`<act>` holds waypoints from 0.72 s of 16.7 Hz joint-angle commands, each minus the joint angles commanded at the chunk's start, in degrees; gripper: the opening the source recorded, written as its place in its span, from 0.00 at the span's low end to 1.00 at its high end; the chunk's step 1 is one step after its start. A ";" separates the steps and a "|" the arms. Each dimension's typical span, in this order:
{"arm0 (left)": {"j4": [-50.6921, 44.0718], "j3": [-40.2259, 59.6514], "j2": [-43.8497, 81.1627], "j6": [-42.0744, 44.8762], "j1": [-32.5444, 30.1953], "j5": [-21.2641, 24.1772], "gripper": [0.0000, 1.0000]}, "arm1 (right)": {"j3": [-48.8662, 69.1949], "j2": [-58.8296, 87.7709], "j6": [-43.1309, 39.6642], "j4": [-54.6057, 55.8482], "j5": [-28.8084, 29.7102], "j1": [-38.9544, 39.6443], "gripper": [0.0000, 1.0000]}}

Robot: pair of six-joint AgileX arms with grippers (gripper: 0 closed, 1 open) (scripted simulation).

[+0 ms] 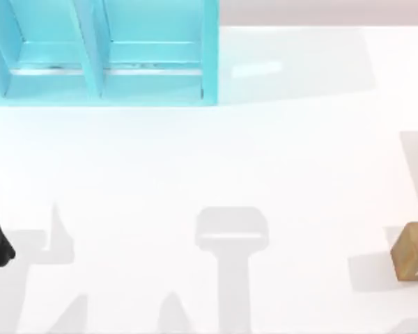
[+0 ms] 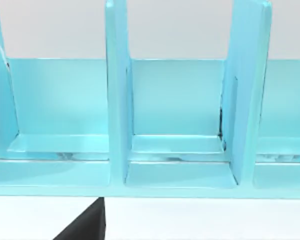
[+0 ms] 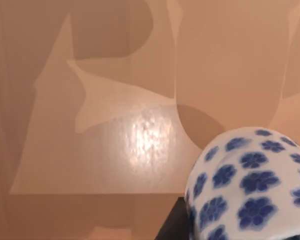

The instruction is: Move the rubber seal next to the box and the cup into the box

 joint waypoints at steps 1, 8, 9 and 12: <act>0.00 0.00 0.00 0.00 0.00 0.00 1.00 | 0.00 0.00 0.00 0.00 0.00 0.00 0.23; 0.00 0.00 0.00 0.00 0.00 0.00 1.00 | 0.00 0.00 0.00 0.00 0.00 0.00 0.75; 0.00 0.00 0.00 0.00 0.00 0.00 1.00 | 0.00 0.00 0.00 0.00 0.00 0.00 0.83; 0.00 0.00 0.00 0.00 0.00 0.00 1.00 | 0.00 0.00 0.00 0.00 0.00 0.00 1.00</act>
